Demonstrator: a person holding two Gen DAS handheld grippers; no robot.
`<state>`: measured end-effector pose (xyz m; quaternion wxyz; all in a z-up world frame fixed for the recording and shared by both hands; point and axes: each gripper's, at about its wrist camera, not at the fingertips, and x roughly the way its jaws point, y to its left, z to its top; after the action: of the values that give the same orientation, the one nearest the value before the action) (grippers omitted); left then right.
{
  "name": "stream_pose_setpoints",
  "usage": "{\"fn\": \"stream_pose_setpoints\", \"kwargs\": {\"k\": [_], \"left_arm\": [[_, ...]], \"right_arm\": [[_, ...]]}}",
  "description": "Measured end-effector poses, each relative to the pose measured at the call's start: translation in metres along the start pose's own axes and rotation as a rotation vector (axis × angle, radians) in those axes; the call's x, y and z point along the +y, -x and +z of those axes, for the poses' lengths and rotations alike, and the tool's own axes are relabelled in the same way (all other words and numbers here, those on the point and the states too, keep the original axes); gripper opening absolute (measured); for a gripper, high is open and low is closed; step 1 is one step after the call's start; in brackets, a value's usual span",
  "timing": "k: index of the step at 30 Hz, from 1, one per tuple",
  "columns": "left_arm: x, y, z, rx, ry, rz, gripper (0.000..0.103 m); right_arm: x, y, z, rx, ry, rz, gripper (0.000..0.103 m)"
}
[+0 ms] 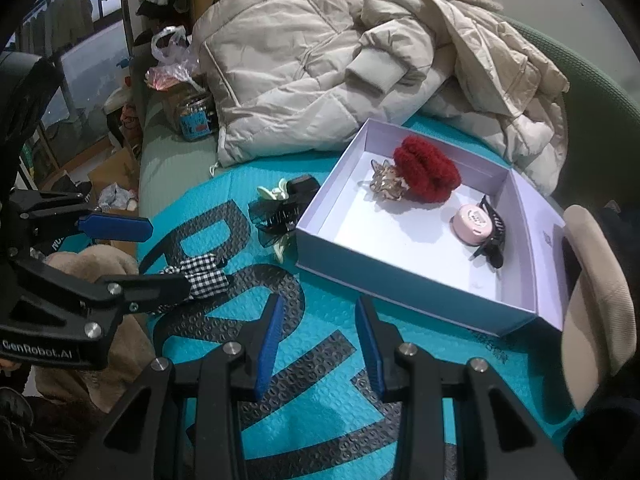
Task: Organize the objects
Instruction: 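Grasp the black-white gingham scrunchie with the left tool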
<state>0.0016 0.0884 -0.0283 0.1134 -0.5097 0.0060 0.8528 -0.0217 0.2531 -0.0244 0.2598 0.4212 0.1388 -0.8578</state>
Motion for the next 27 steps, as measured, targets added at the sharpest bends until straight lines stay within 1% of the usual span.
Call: {"fn": "stream_pose_setpoints", "kwargs": {"k": [5,9,14,21,27], "left_arm": [[0.003,-0.017,-0.004,0.038,0.001,-0.004,0.063],[0.011,-0.030,-0.009,0.073,0.026,-0.006,0.063],[0.023,-0.042,-0.016,0.108,0.049,0.019,0.063],[0.038,-0.053,-0.019,0.126,0.086,0.012,0.063],[0.046,-0.056,-0.017,0.111,0.086,0.029,0.062]], "right_arm": [[0.001,-0.012,0.000,0.020,0.001,0.016,0.037],[0.004,-0.021,0.000,0.029,0.008,0.032,0.037],[0.009,-0.032,0.001,0.050,0.016,0.056,0.037],[0.016,-0.044,0.008,0.056,0.024,0.088,0.037],[0.027,-0.049,0.016,0.034,0.040,0.103,0.037]]}}
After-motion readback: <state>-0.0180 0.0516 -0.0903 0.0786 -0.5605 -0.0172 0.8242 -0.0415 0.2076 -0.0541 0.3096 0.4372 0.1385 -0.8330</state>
